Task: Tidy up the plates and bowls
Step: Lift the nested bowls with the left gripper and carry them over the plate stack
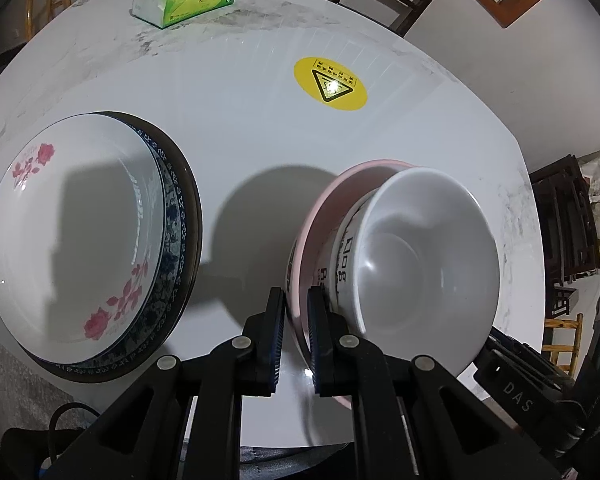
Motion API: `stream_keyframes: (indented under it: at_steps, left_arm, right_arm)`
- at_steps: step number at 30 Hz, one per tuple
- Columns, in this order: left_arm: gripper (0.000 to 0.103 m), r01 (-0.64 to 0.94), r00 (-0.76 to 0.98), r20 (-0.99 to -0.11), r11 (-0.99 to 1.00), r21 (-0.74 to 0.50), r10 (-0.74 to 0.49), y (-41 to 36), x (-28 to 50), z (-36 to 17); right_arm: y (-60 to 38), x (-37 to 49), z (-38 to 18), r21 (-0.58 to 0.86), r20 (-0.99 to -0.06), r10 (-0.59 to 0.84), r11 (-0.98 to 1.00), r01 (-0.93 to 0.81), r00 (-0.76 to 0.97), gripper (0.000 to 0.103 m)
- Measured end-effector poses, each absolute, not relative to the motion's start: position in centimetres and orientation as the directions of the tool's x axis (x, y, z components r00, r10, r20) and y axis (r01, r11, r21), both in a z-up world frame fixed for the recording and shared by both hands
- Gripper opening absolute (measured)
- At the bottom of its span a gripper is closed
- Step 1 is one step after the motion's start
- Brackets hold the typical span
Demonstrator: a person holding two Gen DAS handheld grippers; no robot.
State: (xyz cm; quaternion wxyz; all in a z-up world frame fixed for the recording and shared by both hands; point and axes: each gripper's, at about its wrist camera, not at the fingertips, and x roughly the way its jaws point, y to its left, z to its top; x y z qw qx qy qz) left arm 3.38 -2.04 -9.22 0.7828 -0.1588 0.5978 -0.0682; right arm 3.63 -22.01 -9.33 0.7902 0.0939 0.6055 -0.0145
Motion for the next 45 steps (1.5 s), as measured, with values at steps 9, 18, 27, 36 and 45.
stream_keyframes:
  at_steps: [9, 18, 27, 36, 45]
  left_arm:
    - [0.008, -0.060, 0.286, -0.913, 0.945, -0.321, -0.291, -2.1, 3.3, -9.2]
    - [0.008, -0.062, 0.283, -0.914, 0.945, -0.321, -0.292, -2.1, 3.4, -9.1]
    - [0.007, -0.068, 0.276, -0.918, 0.947, -0.314, -0.285, -1.8, 3.4, -9.0]
    - [0.007, -0.061, 0.291, -0.914, 0.948, -0.314, -0.284, -1.1, 3.2, -8.0]
    - [0.007, -0.068, 0.305, -0.912, 0.949, -0.309, -0.275, 0.2, 3.1, -6.7]
  right_arm:
    - [-20.9, 4.1, -9.1, 0.139, -0.960, 0.110, 0.985, 0.099, 0.259, 0.012]
    - [-21.1, 4.1, -9.1, 0.147, -0.963, 0.114, 0.982, 0.122, 0.243, 0.012]
    - [-20.8, 4.3, -9.2, 0.149, -0.966, 0.117, 0.981, 0.123, 0.232, 0.012]
    - [-20.0, 4.5, -8.0, 0.142, -0.963, 0.112, 0.984, 0.111, 0.245, 0.012]
    - [-18.9, 4.8, -6.5, 0.138, -0.961, 0.113, 0.987, 0.084, 0.254, 0.012]
